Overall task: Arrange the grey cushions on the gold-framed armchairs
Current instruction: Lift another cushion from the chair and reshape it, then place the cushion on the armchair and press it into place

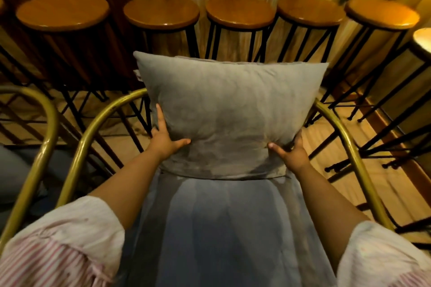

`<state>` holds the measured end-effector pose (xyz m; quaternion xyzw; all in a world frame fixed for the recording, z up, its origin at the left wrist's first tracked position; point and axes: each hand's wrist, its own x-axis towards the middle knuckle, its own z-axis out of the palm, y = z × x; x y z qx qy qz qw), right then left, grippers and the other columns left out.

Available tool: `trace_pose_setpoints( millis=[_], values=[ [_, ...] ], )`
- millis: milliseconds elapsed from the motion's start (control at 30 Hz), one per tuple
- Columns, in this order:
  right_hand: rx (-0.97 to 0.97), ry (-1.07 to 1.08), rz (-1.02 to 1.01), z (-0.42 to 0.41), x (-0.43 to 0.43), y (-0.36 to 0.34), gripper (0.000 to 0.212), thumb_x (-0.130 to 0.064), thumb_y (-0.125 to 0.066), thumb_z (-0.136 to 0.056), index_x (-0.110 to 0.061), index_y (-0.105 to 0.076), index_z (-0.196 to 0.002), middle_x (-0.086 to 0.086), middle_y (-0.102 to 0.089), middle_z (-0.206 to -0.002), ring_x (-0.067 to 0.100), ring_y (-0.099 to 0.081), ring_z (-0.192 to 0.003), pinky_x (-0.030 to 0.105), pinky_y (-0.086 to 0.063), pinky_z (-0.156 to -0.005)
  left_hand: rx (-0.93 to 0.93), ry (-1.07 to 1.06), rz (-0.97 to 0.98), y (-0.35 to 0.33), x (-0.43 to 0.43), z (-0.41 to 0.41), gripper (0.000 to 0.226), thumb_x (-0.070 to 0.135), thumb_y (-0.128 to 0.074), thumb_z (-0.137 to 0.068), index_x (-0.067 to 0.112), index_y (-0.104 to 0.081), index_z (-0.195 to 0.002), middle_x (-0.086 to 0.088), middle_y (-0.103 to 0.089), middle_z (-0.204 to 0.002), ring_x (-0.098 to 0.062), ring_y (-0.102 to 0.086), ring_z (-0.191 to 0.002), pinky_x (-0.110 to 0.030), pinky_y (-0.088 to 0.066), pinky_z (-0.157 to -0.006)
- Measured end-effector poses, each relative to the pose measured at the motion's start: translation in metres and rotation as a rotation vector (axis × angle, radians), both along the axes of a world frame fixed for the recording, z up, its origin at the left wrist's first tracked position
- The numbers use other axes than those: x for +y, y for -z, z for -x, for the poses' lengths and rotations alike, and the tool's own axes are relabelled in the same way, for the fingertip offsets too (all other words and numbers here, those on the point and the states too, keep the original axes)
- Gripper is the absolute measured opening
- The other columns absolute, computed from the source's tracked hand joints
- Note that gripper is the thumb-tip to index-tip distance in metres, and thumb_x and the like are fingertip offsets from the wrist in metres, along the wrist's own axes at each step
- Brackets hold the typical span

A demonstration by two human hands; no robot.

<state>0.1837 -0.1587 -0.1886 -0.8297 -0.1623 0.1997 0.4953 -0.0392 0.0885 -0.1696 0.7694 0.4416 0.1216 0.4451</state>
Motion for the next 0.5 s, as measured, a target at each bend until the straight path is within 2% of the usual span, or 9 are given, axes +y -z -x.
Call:
trace_pose_setpoints(
  millis=[100, 167, 233, 333, 400, 500],
  values=[
    [0.028, 0.006, 0.070, 0.024, 0.000, -0.026, 0.087, -0.036, -0.062, -0.087, -0.016, -0.007, -0.151, 0.013, -0.032, -0.153, 0.032, -0.036, -0.137, 0.037, -0.034, -0.109, -0.114, 0.004, 0.141, -0.036, -0.012, 0.009, 0.110, 0.037, -0.069, -0.081, 0.028, 0.016, -0.150, -0.004, -0.008, -0.162, -0.026, -0.020, -0.146, -0.045, -0.027, -0.116],
    [0.028, -0.047, 0.120, 0.044, 0.000, -0.053, 0.078, -0.040, -0.054, -0.091, -0.015, -0.012, -0.151, 0.016, -0.032, -0.152, 0.033, -0.036, -0.137, 0.036, -0.032, -0.108, -0.113, 0.043, 0.161, -0.069, -0.023, 0.019, 0.100, 0.047, -0.066, -0.080, 0.028, 0.000, -0.152, -0.007, -0.025, -0.158, -0.028, -0.031, -0.142, -0.047, -0.034, -0.112],
    [-0.022, -0.117, 0.168, 0.069, 0.001, -0.083, 0.069, -0.042, -0.049, -0.093, -0.012, -0.021, -0.149, 0.020, -0.037, -0.149, 0.035, -0.035, -0.137, 0.035, -0.029, -0.108, -0.061, 0.085, 0.106, -0.100, -0.038, 0.034, 0.082, 0.040, -0.059, -0.087, 0.021, -0.013, -0.152, -0.011, -0.038, -0.150, -0.030, -0.040, -0.137, -0.043, -0.038, -0.109],
    [-0.106, -0.251, 0.163, 0.119, -0.001, -0.128, 0.067, -0.046, -0.049, -0.092, -0.013, -0.029, -0.147, 0.016, -0.035, -0.151, 0.035, -0.027, -0.141, 0.041, -0.023, -0.115, 0.014, 0.073, -0.002, -0.150, -0.072, 0.073, 0.057, 0.031, -0.046, -0.097, 0.013, -0.029, -0.148, -0.014, -0.044, -0.146, -0.028, -0.043, -0.134, -0.032, -0.036, -0.104],
    [-0.152, -0.343, 0.123, 0.153, -0.001, -0.152, 0.062, -0.043, -0.048, -0.093, -0.012, -0.034, -0.145, 0.013, -0.037, -0.151, 0.032, -0.029, -0.141, 0.043, -0.022, -0.116, 0.032, 0.058, -0.053, -0.176, -0.095, 0.107, 0.050, 0.028, -0.042, -0.098, 0.010, -0.037, -0.144, -0.015, -0.048, -0.143, -0.028, -0.046, -0.132, -0.029, -0.036, -0.103],
    [-0.183, -0.475, 0.048, 0.210, 0.005, -0.186, 0.055, -0.040, -0.046, -0.095, -0.013, -0.038, -0.143, 0.012, -0.040, -0.149, 0.030, -0.032, -0.140, 0.045, -0.022, -0.116, 0.051, 0.017, -0.109, -0.205, -0.121, 0.173, 0.046, 0.027, -0.043, -0.098, 0.005, -0.045, -0.138, -0.018, -0.058, -0.131, -0.029, -0.054, -0.122, -0.033, -0.041, -0.100]
  ],
)
